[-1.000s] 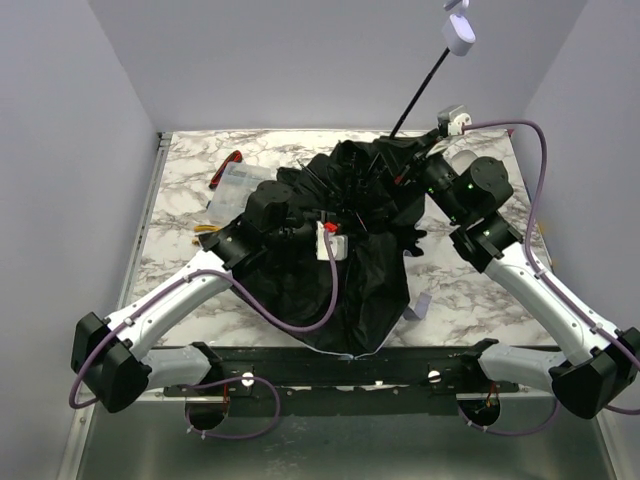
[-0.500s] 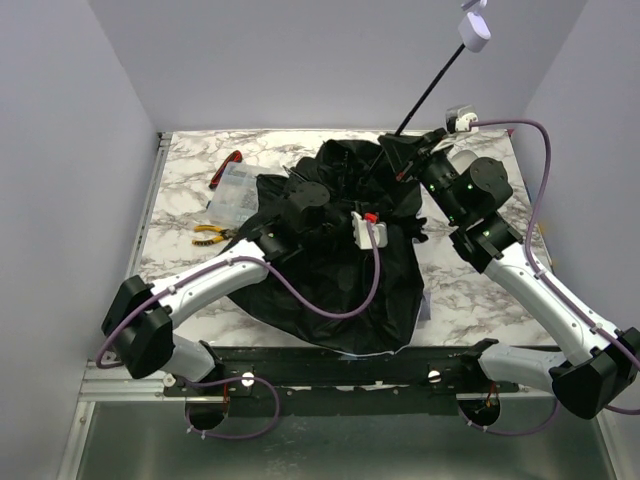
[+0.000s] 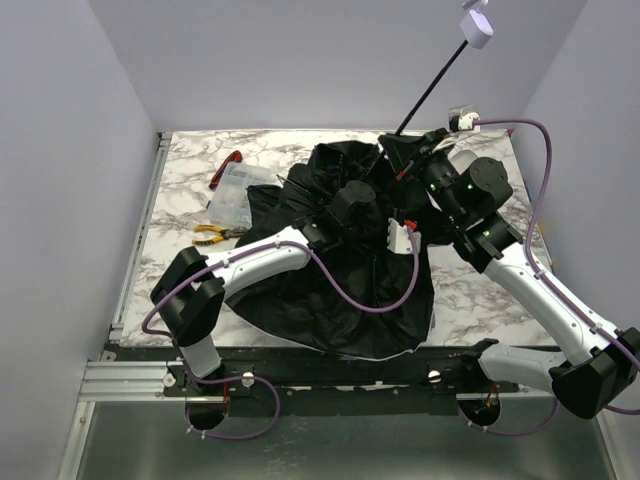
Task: Open the umbrella
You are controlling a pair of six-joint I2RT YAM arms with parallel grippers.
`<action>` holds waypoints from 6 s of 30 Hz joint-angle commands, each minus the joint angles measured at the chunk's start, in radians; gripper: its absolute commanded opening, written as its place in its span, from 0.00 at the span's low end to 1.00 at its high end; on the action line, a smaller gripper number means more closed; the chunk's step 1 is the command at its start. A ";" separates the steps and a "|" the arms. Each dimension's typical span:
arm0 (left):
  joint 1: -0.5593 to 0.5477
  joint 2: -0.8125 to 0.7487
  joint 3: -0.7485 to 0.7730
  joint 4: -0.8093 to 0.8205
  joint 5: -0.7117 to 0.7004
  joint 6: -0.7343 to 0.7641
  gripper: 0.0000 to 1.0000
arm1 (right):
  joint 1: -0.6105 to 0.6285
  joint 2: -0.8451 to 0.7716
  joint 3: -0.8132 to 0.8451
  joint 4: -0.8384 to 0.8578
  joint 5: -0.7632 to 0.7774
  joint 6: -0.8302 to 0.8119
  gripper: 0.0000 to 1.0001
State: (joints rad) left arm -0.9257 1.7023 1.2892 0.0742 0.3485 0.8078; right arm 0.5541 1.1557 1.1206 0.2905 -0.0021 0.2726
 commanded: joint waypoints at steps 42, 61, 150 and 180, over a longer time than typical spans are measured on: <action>0.314 -0.304 0.024 -0.081 0.383 -0.615 0.66 | -0.005 -0.104 -0.066 0.141 -0.300 -0.205 0.00; 0.253 -0.166 0.039 0.373 0.414 -1.213 0.38 | -0.005 -0.122 -0.070 0.154 -0.367 -0.166 0.00; 0.295 -0.316 0.121 0.120 0.393 -0.852 0.00 | -0.097 -0.163 -0.312 -0.733 -0.678 -0.545 0.43; 0.302 -0.239 0.177 0.055 0.603 -0.830 0.00 | -0.097 -0.041 0.163 -0.159 -0.592 -0.062 0.61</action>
State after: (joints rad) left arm -0.6132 1.4719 1.4181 0.0711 0.8902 -0.0235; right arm 0.4545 1.0931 1.2831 0.0097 -0.6140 0.1448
